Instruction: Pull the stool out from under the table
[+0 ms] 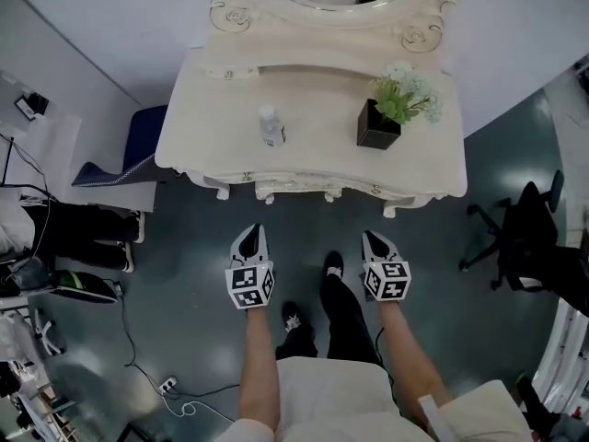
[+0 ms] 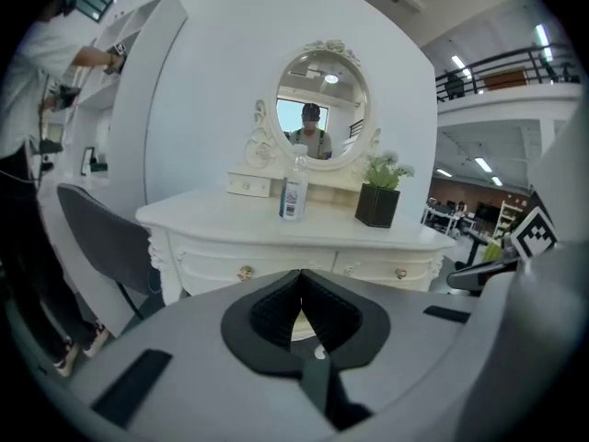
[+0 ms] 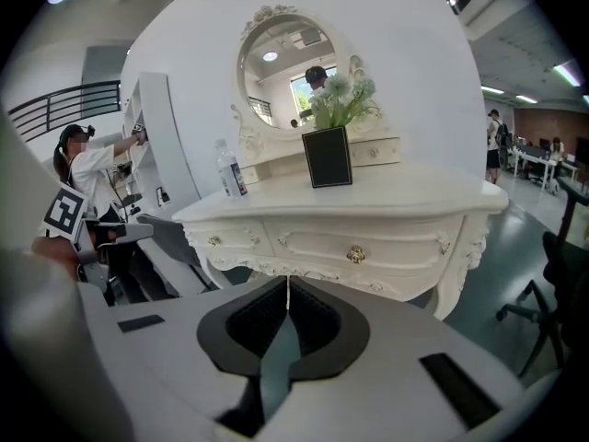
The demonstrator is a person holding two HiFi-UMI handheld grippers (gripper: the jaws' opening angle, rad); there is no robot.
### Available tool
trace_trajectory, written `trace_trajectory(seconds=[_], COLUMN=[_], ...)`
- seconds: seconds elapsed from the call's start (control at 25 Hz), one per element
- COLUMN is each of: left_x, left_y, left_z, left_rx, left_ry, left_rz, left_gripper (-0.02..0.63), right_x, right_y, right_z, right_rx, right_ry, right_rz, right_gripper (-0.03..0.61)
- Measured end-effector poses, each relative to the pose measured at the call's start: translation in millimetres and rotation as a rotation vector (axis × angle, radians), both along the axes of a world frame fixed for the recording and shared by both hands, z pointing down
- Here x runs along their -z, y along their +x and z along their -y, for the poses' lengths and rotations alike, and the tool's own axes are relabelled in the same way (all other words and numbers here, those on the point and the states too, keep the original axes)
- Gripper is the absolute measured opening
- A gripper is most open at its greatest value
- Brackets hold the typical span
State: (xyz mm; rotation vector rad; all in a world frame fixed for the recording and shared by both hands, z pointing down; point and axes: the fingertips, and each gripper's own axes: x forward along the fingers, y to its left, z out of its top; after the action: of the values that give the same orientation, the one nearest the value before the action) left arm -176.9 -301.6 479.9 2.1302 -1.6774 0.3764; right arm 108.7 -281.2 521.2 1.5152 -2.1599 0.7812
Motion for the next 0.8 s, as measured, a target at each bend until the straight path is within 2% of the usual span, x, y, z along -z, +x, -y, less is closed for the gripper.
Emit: trace_trajectory(seconds=[0.12, 0.36, 0.44, 0.56, 0.68, 0.8], left_x=[-1, -26, -42, -77, -117, -147], left_y=[-21, -32, -30, -21, -5, 8], left_z=[-10, -29, -32, -41, -39, -28], left_rx=[0.018, -0.07, -0.095, -0.111, -0.103, -0.116], left_ry=[0.026, 0.041, 0.044, -0.001, -0.028, -0.036], left_rz=[0.032, 0.057, 0.038, 0.0, 0.015, 0.026], left_gripper=[0.015, 0.015, 0.015, 0.014, 0.014, 0.015], right_x=[-1, -20, -34, -67, -102, -121], right_y=[-8, -23, -23, -18, -3, -7], right_z=[-8, -18, -16, -14, 0, 17], right_rx=[-0.035, -0.011, -0.018, -0.069, -0.167, -0.139], right_ry=[0.036, 0.11, 0.12, 0.095, 0.04, 0.045], right_rz=[0.011, 0.003, 0.011, 0.034, 0.076, 0.077], right_gripper=[0.044, 0.044, 0.044, 0.044, 0.044, 0.044])
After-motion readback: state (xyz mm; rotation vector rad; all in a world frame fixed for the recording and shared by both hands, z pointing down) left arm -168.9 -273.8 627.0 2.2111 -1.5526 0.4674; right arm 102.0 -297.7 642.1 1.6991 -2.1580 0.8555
